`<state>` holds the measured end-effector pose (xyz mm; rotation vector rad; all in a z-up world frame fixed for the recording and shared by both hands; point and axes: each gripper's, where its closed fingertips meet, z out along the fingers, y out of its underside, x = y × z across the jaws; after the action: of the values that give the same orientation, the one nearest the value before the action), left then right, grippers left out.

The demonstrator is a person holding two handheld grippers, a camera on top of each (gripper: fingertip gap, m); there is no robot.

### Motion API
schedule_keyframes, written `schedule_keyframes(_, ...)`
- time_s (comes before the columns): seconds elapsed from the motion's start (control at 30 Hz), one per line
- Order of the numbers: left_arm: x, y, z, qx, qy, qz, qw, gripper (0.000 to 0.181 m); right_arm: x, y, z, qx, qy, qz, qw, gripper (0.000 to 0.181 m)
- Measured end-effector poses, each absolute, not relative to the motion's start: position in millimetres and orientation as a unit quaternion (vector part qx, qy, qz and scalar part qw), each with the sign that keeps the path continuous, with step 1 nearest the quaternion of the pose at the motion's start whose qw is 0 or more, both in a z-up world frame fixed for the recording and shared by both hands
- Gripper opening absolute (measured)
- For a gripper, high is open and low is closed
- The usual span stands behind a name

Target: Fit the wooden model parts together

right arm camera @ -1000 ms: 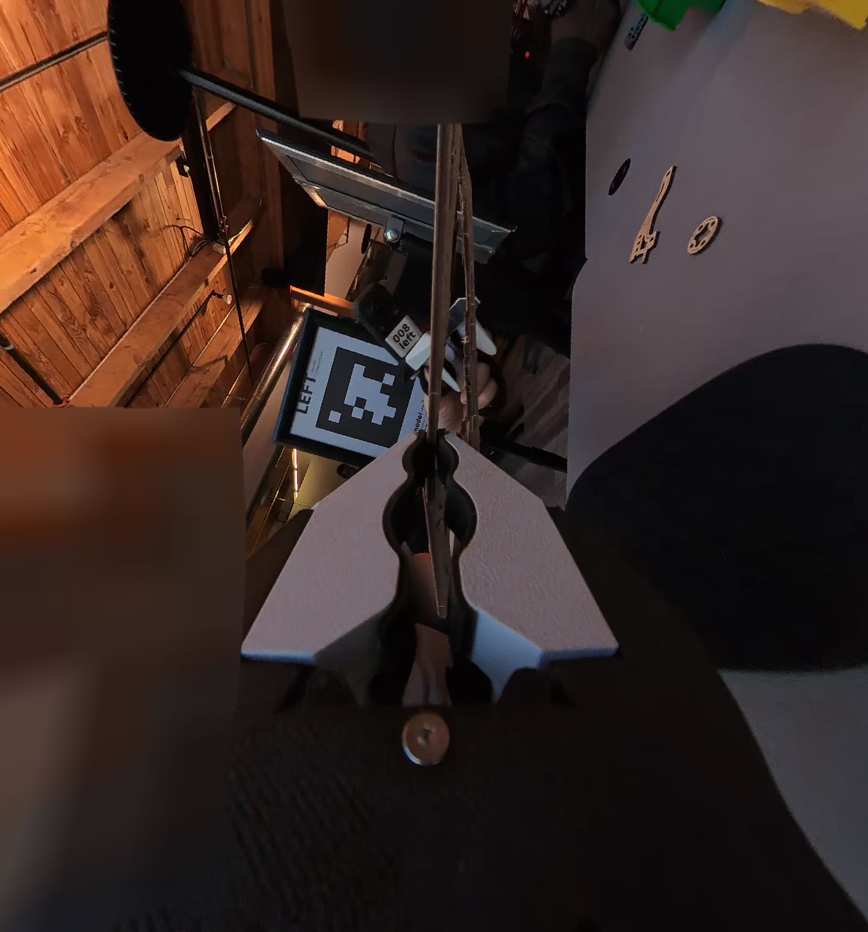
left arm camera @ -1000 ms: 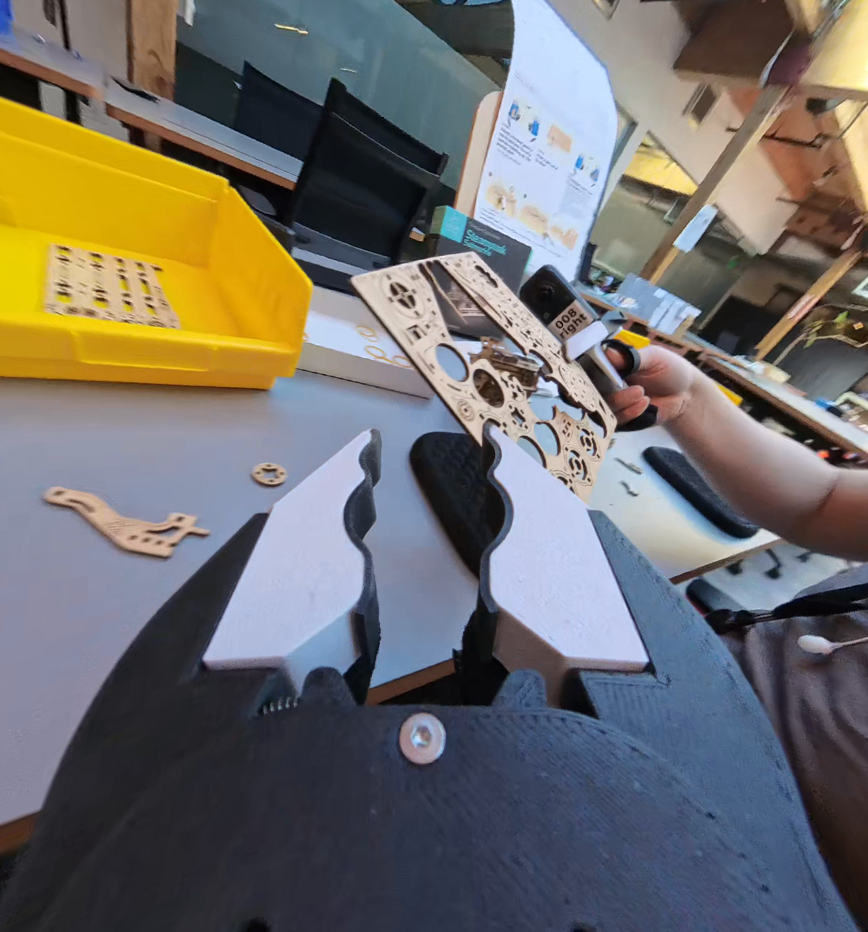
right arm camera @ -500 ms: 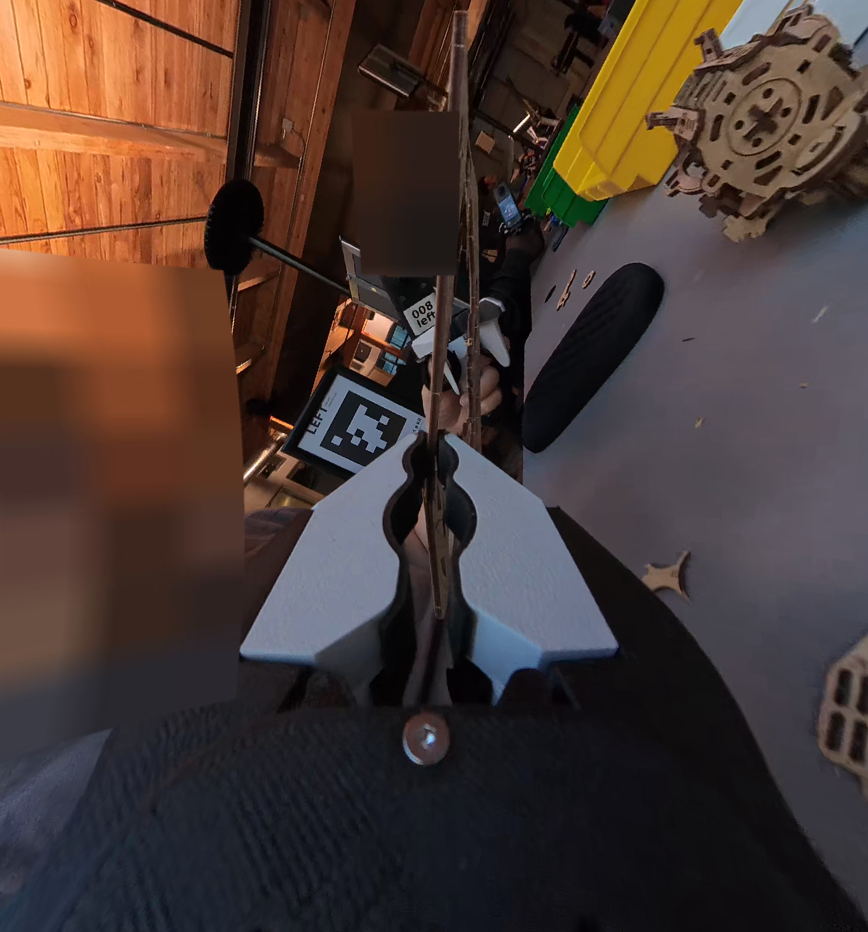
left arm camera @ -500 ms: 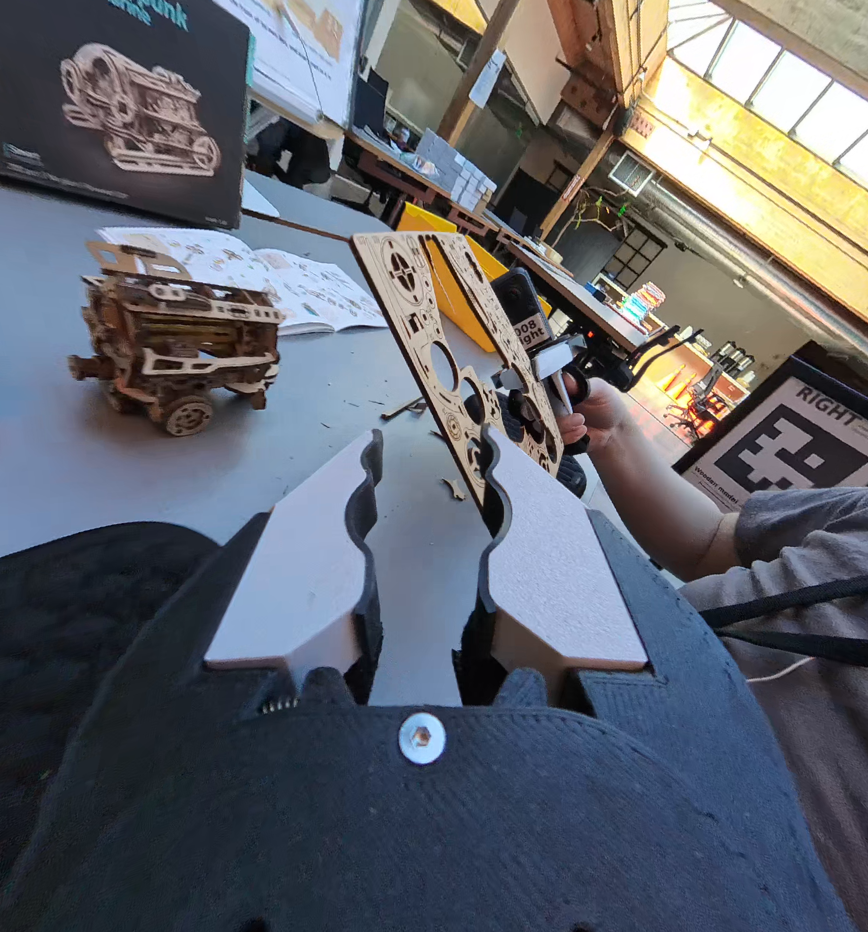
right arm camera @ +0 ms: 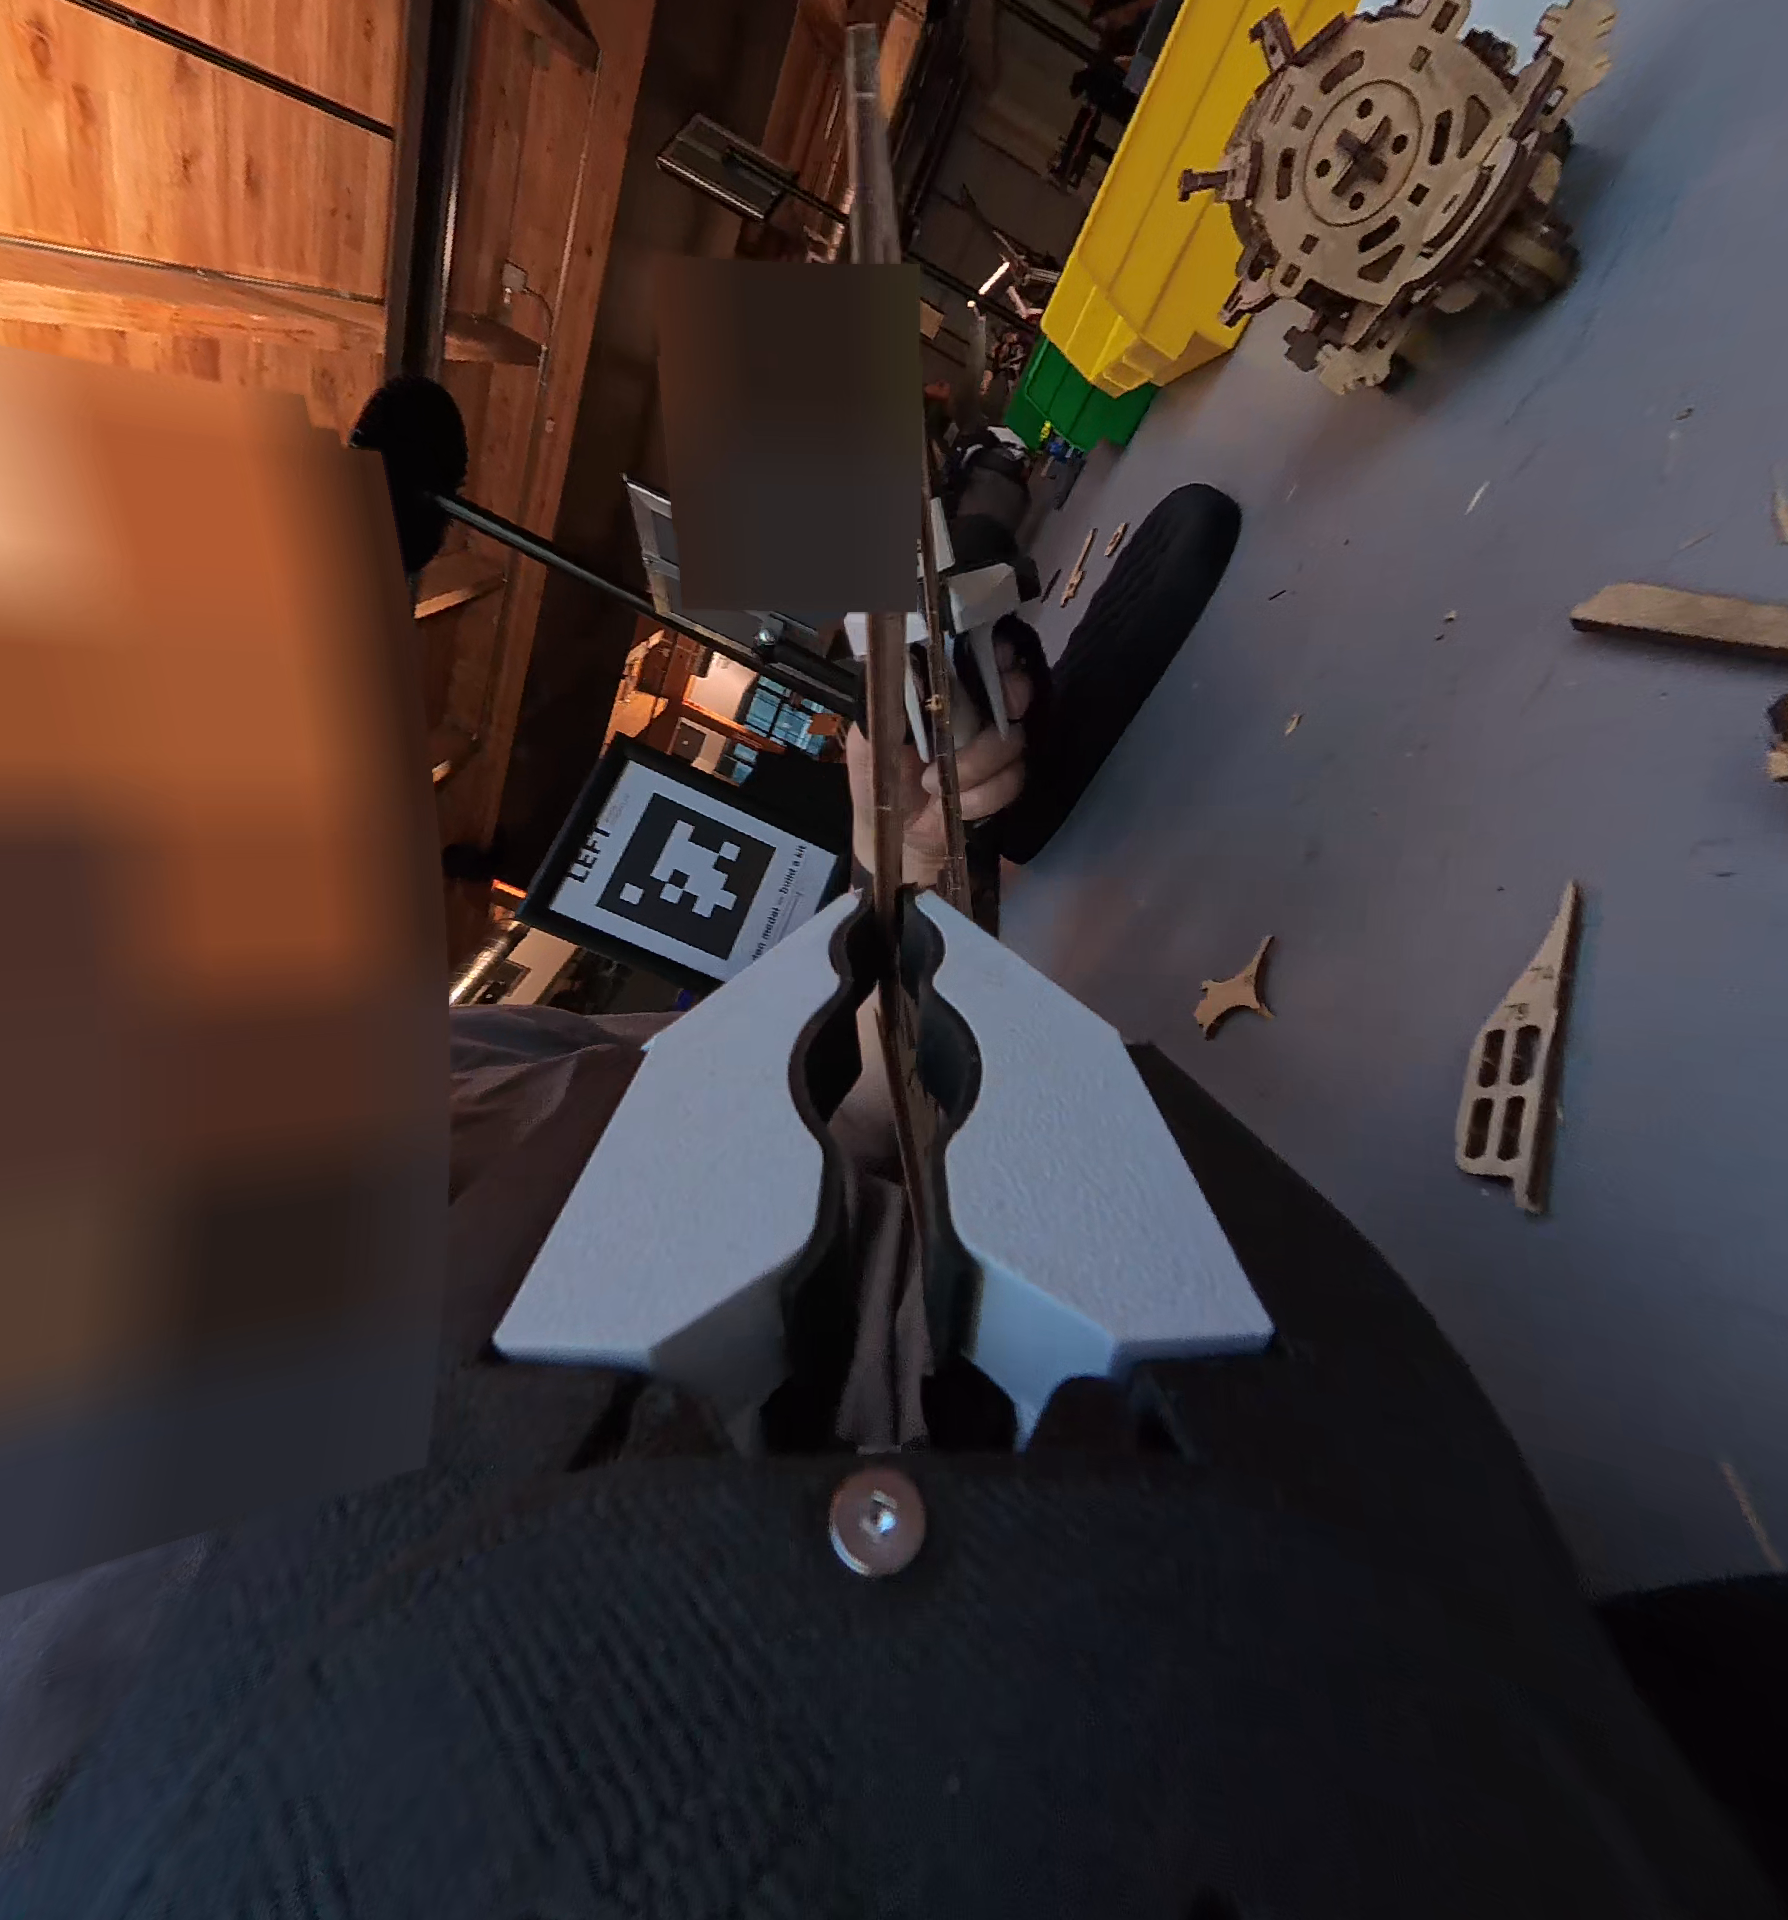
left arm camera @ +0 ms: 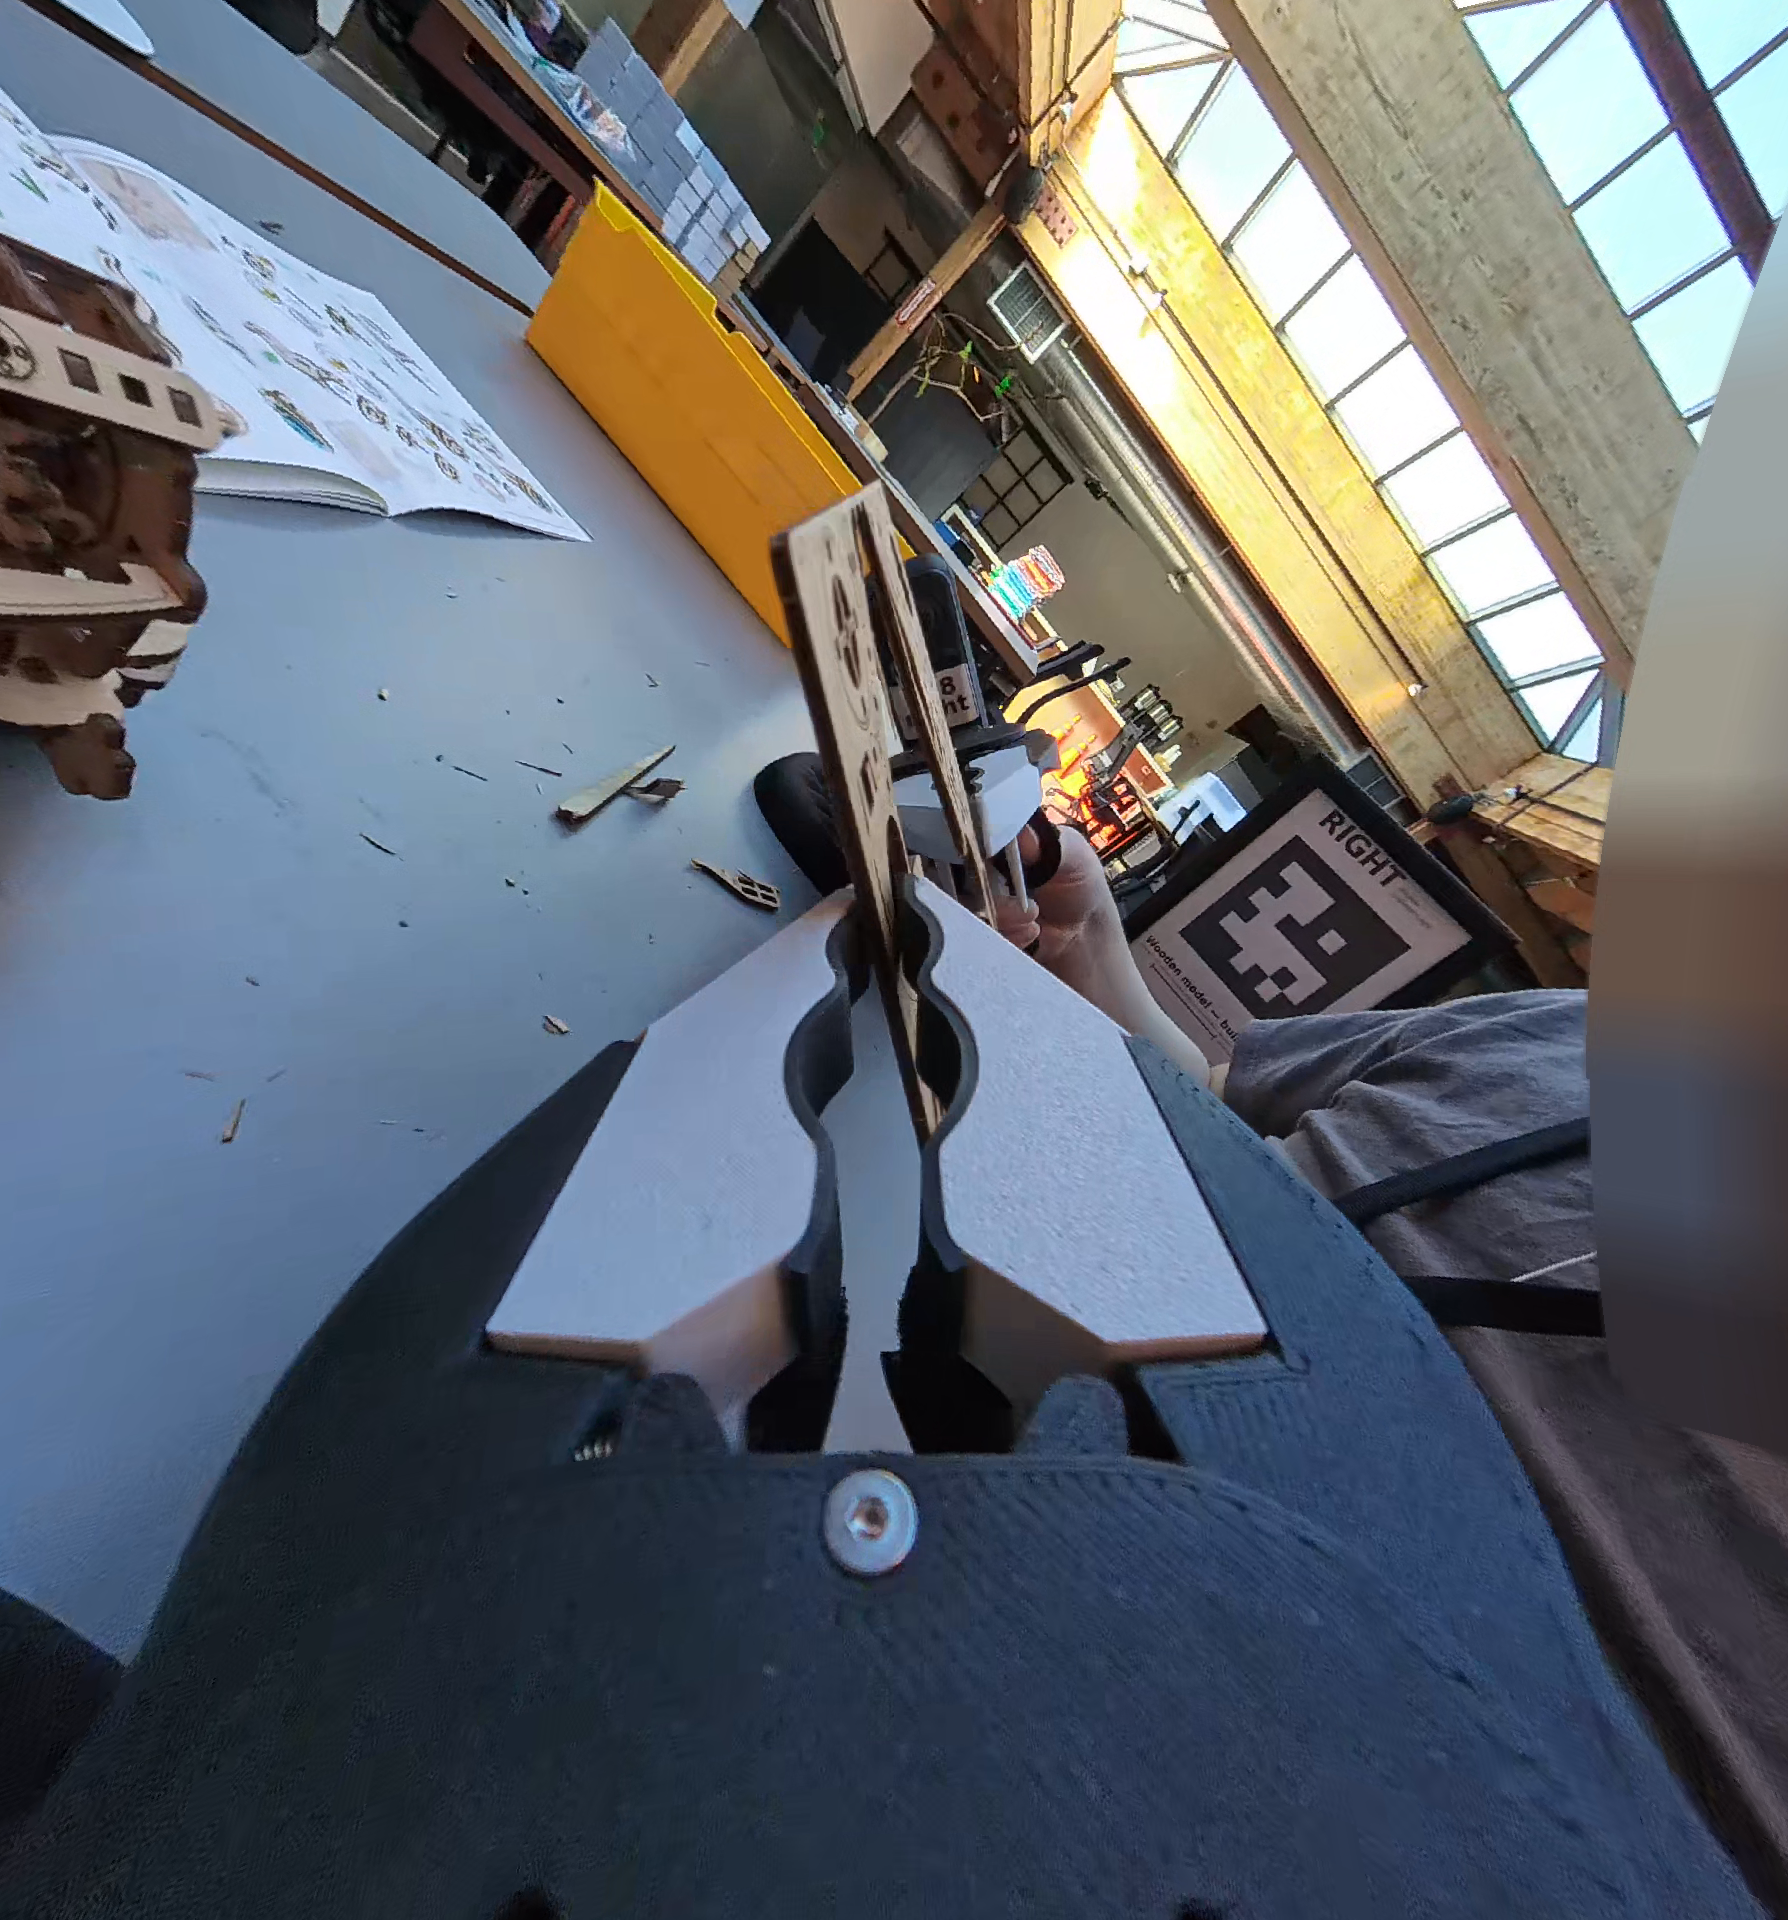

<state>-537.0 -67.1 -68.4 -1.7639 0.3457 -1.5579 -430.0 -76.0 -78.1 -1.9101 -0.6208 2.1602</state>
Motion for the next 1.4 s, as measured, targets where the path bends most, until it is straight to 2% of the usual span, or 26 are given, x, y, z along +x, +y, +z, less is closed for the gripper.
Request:
schedule_keyframes(0.13,-538.2,-70.9,-77.2,-0.699,0.143,-0.604,0.355,0.0,-432.1,-66.5,-95.6,-0.7,-0.225,0.665,0.128,0.006)
schedule_keyframes(0.27,-539.7,-70.3,-83.3,-0.715,0.14,-0.594,0.343,0.0,-430.4,-58.6,-106.4,-0.739,-0.254,0.603,0.158,0.03)
schedule_keyframes(0.6,-557.6,-69.5,-87.3,-0.737,0.138,-0.576,0.325,0.0,-404.1,-13.2,-90.8,-0.741,-0.291,0.55,0.252,0.032)
schedule_keyframes(0.7,-565.5,-67.3,-89.1,-0.737,0.133,-0.578,0.324,0.0,-392.5,16.7,-70.1,-0.719,-0.338,0.518,0.317,0.032)
schedule_keyframes(0.87,-572.6,-66.6,-86.8,-0.712,0.122,-0.614,0.317,0.0,-379.9,72.3,-23.0,-0.615,-0.439,0.427,0.497,0.038)
schedule_keyframes(1.0,-570.5,-68.0,-91.5,-0.721,0.133,-0.599,0.323,0.0,-376.2,94.0,-45.6,-0.59,-0.491,0.353,0.534,0.04)
schedule_keyframes(1.1,-570.4,-69.0,-91.3,-0.719,0.136,-0.596,0.332,0.0,-367.6,99.9,-66.9,-0.561,-0.482,0.293,0.606,0.037)
schedule_keyframes(1.23,-572.4,-67.7,-88.5,-0.716,0.138,-0.584,0.358,0.0,-370.7,95.1,-75.8,-0.548,-0.508,0.252,0.615,0.031)
schedule_keyframes(1.4,-568.9,-65.8,-96.7,-0.739,0.147,-0.55,0.361,0.002,-374.7,92.1,-92.3,-0.567,-0.523,0.265,0.579,0.031)
